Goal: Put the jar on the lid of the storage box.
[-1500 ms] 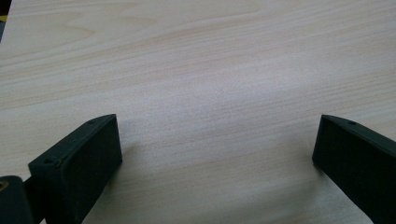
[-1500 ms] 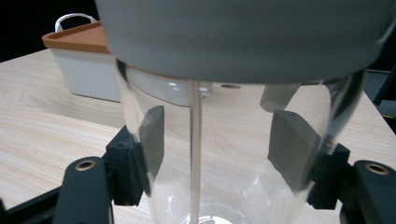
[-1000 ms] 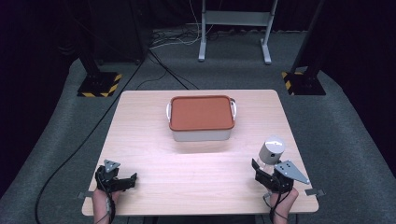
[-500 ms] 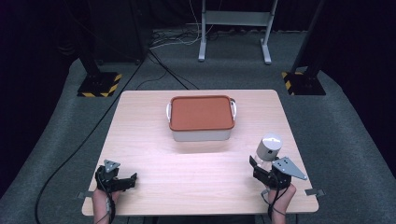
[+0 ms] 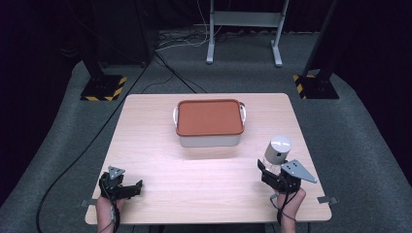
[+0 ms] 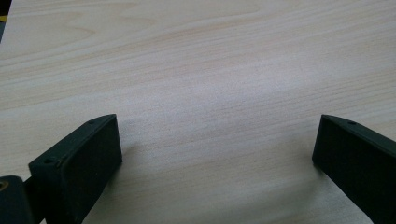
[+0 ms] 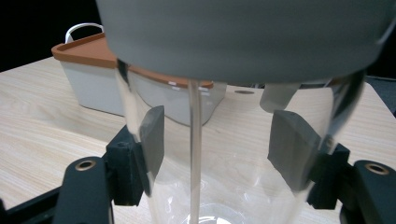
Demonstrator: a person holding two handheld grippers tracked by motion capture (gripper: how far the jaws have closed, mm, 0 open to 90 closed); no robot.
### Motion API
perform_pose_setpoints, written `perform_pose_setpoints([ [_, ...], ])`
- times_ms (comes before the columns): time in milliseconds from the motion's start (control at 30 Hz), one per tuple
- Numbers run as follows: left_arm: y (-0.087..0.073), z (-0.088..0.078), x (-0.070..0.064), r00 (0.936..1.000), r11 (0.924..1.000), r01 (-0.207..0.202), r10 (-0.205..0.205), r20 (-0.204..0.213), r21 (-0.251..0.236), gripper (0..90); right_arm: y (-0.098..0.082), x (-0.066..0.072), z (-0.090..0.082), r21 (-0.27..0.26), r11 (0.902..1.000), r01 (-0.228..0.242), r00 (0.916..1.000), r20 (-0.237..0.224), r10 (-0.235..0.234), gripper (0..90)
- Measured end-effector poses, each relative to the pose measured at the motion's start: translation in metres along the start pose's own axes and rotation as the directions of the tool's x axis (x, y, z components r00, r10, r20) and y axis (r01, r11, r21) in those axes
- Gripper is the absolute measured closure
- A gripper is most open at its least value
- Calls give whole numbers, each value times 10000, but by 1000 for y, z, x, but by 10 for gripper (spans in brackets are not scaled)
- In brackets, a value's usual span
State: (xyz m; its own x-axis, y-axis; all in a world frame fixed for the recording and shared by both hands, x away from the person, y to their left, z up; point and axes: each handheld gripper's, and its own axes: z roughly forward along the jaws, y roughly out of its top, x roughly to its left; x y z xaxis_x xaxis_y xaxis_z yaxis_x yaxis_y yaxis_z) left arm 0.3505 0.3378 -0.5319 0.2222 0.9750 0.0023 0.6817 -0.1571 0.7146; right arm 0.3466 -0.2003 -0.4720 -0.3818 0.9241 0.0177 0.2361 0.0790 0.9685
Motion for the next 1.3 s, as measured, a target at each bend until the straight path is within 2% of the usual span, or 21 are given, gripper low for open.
perform_pose_setpoints([
  [1300,0,0,0,10000,10000,6,-6,3,-3,10,16,2,22,-3,9999,160,9994,-297,-160,298],
])
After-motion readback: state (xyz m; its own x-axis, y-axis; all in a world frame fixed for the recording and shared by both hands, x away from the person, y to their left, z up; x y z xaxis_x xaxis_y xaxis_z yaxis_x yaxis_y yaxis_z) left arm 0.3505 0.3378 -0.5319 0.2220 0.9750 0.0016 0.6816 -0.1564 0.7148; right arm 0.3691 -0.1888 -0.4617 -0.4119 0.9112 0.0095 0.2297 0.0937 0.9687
